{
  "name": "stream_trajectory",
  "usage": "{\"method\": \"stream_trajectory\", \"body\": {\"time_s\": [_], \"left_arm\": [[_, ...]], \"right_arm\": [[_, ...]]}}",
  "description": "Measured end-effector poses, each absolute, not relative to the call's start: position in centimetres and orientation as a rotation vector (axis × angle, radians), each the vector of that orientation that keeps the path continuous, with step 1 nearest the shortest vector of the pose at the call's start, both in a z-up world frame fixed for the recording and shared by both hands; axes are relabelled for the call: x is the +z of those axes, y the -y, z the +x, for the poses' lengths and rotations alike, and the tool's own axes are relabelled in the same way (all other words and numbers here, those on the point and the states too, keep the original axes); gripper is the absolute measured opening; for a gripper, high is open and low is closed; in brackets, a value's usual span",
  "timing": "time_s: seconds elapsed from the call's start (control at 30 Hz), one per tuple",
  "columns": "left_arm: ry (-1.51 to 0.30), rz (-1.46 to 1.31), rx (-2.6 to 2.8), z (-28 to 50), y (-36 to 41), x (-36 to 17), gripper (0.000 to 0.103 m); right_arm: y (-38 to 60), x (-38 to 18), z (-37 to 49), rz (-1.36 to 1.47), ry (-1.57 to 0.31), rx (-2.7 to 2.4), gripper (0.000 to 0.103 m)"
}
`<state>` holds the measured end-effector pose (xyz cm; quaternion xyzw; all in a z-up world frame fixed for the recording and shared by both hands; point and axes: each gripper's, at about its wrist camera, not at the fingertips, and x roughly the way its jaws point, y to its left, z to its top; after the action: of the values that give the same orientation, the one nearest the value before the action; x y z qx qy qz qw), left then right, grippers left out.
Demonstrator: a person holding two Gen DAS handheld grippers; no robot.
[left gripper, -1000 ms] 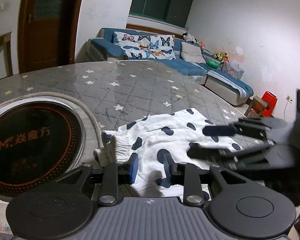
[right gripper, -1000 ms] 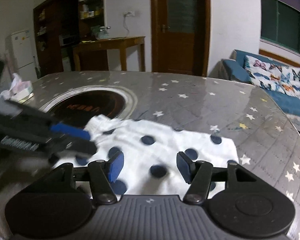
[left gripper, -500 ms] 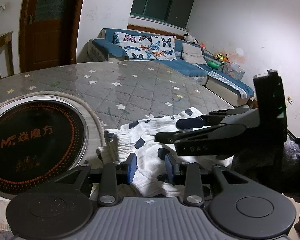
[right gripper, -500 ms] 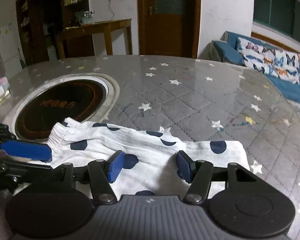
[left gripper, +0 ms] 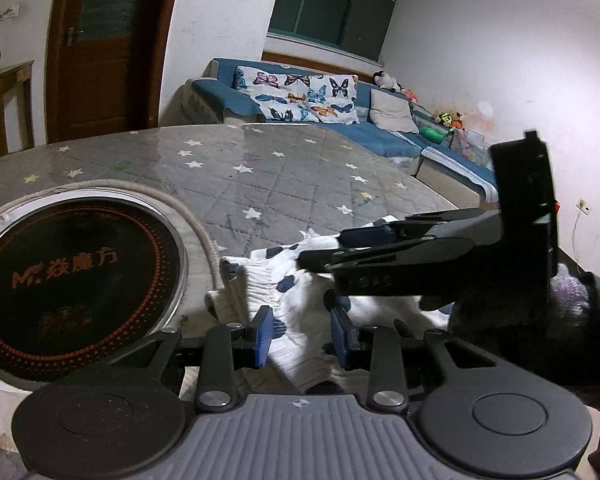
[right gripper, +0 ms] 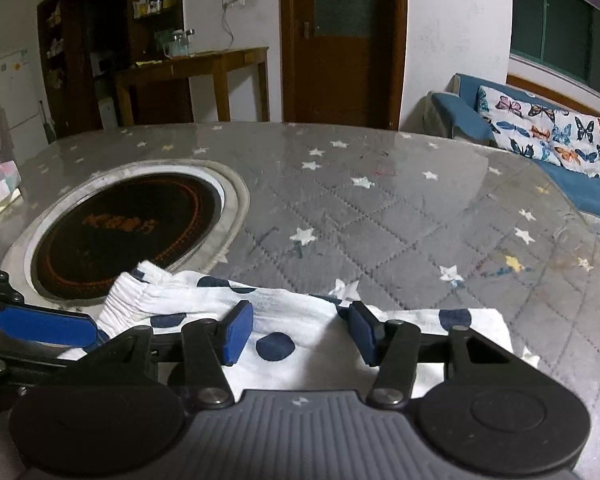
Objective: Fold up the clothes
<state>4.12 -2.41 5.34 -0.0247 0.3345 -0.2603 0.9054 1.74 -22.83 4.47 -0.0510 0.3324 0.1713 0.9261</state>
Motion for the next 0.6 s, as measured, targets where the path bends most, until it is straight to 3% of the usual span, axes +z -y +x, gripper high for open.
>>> {"method": "stream_trajectory", "body": {"time_s": [0.27,0.6], "left_arm": [[-0.706,-0.071,-0.493,4.1,1.4,4.9,0.039],[-0.714,-0.063,-0.475,4.2,1.4,4.3,0.040]], "right_arm": [[24.6,6.4,-3.1,-0.093,-0.633,0.402,0.054],[27.7,4.5,-9.2,-0.072,-0.636,0.343,0.054]]}}
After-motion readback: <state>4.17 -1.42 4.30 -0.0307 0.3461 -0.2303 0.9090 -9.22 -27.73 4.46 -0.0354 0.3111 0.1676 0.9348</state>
